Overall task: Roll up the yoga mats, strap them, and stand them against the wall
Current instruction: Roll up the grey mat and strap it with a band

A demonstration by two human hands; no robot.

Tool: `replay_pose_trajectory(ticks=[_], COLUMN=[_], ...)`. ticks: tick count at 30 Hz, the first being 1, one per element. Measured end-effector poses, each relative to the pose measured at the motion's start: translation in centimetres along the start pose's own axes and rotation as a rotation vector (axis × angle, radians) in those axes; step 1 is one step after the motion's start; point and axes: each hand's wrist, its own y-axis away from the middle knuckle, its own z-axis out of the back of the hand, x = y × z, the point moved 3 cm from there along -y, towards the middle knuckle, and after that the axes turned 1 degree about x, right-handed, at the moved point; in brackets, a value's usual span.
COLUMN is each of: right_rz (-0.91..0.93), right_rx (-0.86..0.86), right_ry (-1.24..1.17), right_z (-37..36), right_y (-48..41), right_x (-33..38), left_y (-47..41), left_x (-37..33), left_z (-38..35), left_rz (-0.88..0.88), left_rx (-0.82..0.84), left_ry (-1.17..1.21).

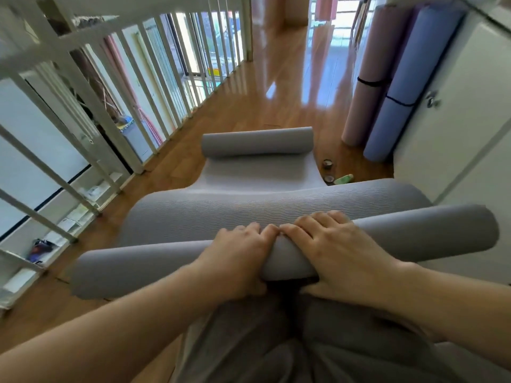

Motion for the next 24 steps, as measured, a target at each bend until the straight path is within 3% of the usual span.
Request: replay_pose_trajectory(ticks=[4,6,10,12,15,20,22,24], right_rz=[-0.028,-0.055,-0.076,-0.056,-0.076,-0.122,-0.136,-0.138], right_rx=[-0.032,0.015,0.217,0.312,0.357,0.155,0.207,0.313], right_ry=[0.048,-0.001,-0.162,-0.197,-0.164,-0.047,-0.132,-0.202], right_z=[-0.5,-0.8,-0.4,0.2,0.8,-0.1,0.2,0.9], right_y=[-0.6,-1.7,-3.8,-4.9,-5.5,-4.7,-5.7,-7.1], right_x=[0.0,-0.5,-2.0,-2.5,-2.8,-2.0,-2.8,-4.1], left_y=[-2.1,-2.7,-1.9,-2.0,-3.5,-5.0,-5.1,-4.8], left_x=[1.4,1.9,0.5,0.3,2.0,3.5,3.2,2.3], left_z=[1.3,1.7,0.6,-0.1,0.9,2.6,2.5,1.9], left_rz=[-0.060,-0.050,0.036,0.063,0.040,-0.038,-0.005,0.024], left_rx=[0.195,0.215,-0.103,-0.165,-0.071,0.157,0.075,-0.110], left_ry=[0.158,0.166,-0.122,-0.125,0.062,0.236,0.147,-0.060])
